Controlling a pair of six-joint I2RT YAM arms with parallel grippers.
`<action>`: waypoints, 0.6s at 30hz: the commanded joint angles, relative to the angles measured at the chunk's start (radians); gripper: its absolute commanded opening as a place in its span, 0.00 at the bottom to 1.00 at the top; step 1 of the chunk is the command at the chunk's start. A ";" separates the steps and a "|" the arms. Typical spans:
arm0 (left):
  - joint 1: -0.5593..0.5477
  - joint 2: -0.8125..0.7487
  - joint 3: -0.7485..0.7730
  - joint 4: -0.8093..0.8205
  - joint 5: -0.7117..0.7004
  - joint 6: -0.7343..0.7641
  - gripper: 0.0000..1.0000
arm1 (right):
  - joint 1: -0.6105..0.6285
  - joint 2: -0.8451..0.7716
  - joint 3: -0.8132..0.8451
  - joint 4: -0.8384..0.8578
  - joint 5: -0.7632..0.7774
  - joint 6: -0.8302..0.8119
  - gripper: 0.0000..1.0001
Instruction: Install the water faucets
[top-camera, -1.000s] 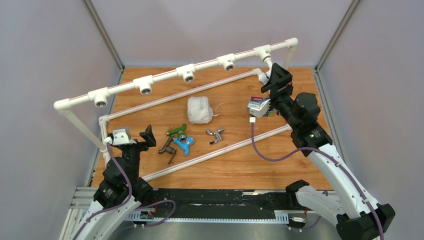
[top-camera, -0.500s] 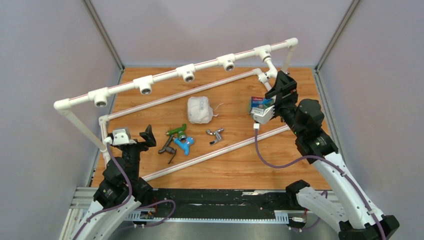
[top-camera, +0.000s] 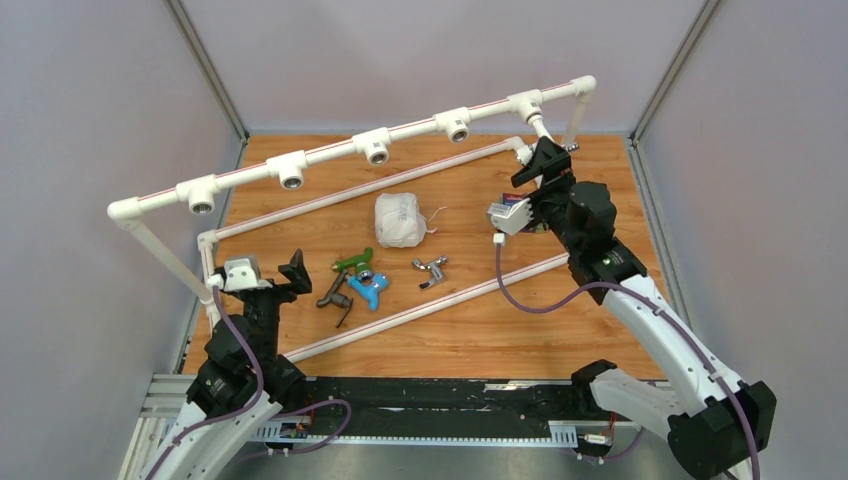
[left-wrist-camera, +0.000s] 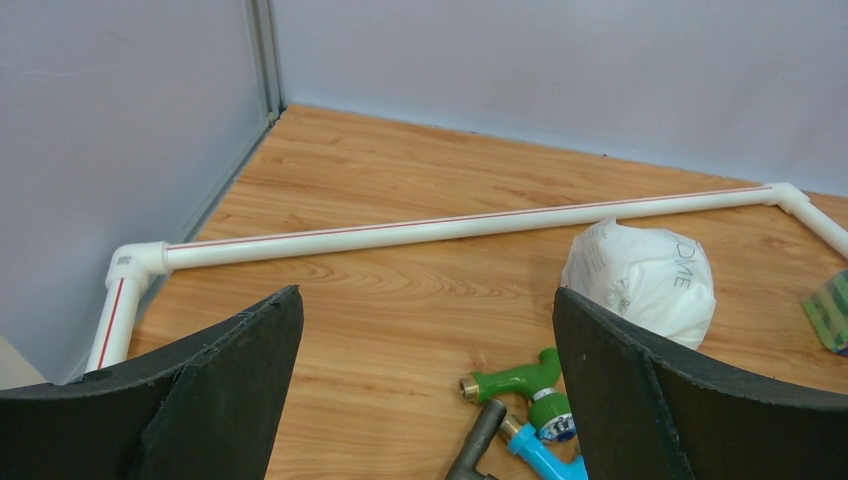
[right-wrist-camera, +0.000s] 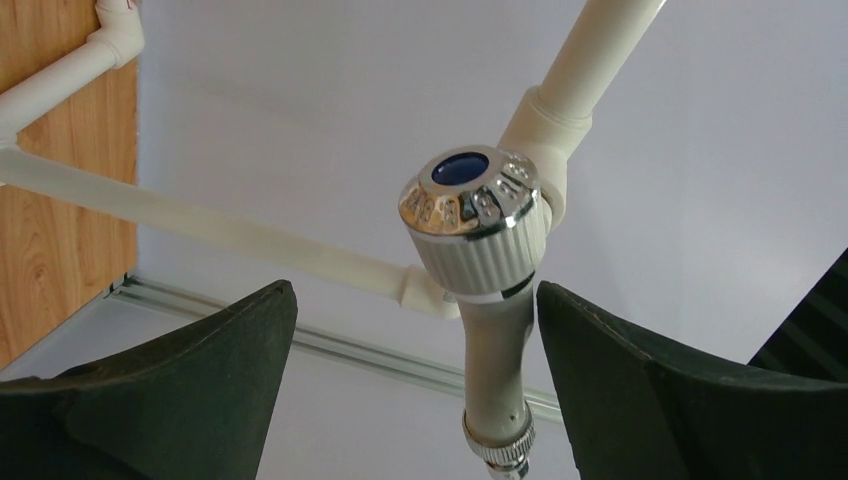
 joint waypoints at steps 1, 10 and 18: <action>0.005 -0.017 0.022 0.005 -0.010 0.010 1.00 | 0.004 0.046 0.021 0.140 0.041 -0.013 0.95; 0.005 -0.029 0.022 0.005 -0.013 0.008 1.00 | 0.004 0.107 0.070 0.205 0.017 0.273 0.71; 0.005 -0.029 0.022 0.005 -0.010 0.005 1.00 | 0.005 0.109 0.135 0.295 -0.121 0.985 0.17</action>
